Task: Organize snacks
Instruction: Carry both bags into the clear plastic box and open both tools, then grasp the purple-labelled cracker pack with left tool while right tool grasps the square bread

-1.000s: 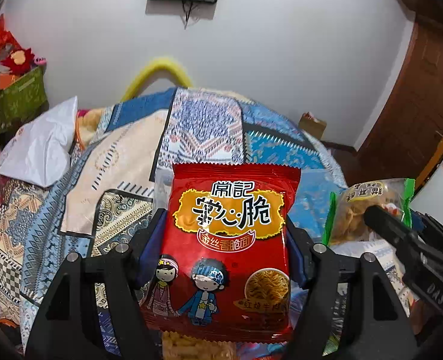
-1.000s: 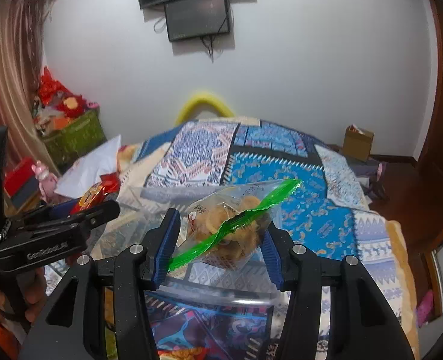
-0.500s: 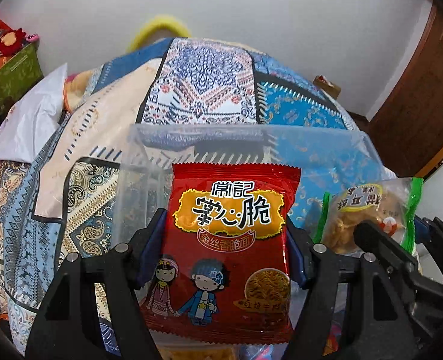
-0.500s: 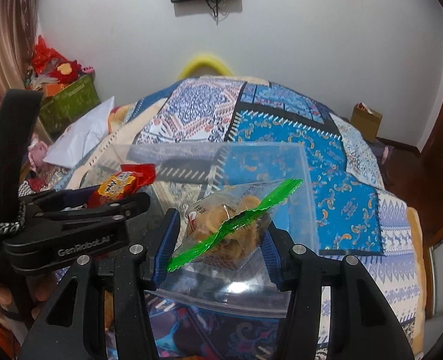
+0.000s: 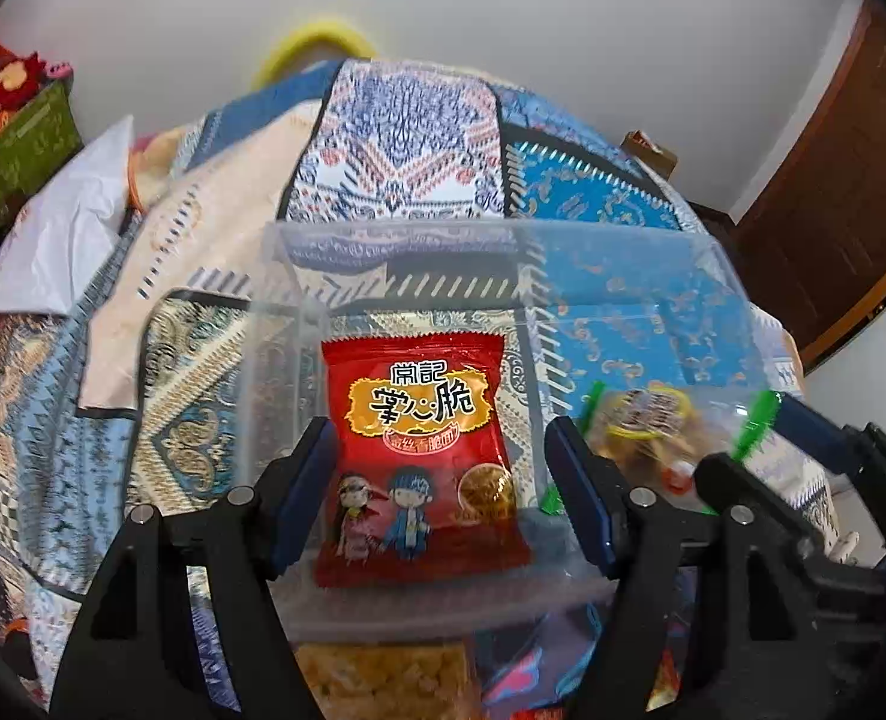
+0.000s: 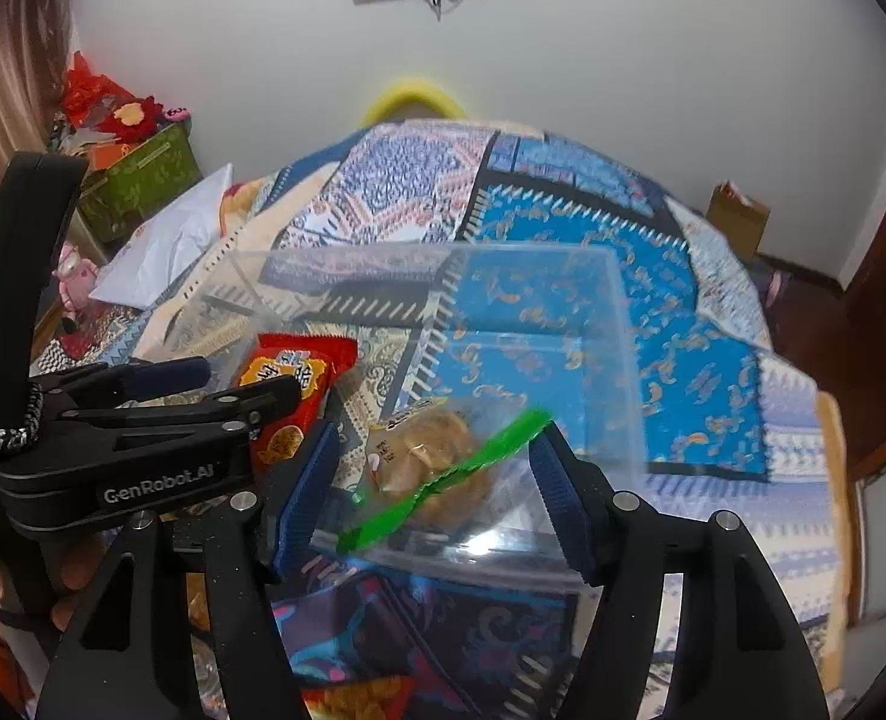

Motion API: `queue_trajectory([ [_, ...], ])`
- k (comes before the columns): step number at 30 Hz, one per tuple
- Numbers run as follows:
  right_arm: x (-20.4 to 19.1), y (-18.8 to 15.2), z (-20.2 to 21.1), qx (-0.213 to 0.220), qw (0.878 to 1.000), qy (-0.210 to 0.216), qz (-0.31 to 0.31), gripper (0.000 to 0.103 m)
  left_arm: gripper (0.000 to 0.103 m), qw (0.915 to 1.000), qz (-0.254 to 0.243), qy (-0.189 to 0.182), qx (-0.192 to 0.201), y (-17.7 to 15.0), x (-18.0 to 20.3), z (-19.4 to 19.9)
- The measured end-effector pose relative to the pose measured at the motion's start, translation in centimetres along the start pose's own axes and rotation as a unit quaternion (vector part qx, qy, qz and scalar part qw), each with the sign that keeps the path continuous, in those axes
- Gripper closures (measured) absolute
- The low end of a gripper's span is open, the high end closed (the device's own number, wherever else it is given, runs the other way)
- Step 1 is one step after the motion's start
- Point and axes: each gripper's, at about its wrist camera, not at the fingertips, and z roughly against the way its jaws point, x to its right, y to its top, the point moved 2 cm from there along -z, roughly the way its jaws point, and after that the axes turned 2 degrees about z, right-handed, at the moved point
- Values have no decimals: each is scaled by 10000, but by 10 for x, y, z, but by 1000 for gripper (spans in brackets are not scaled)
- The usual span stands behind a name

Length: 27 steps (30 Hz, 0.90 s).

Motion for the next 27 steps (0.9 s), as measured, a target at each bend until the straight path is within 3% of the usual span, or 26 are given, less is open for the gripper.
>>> queue_trajectory([
  [7,-1,3,52,437,9989,-133,97,39,32,9983,-278,4,504,-6,7,66],
  [10,-2,0,79,662,9977,-158,80,31,29,9966,-398,22,716,-13,7,100],
  [16,-3,-13,127,1044,9943,-223,81,29,25,9940,-478,5,989,-36,-3,154],
  [21,-3,-34,152,1205,9924,-267,21,21,24,9936,-550,87,988,-67,-17,176],
  [27,-6,-65,156,1074,9939,-246,-30,21,24,9951,-604,225,750,-113,-40,176],
])
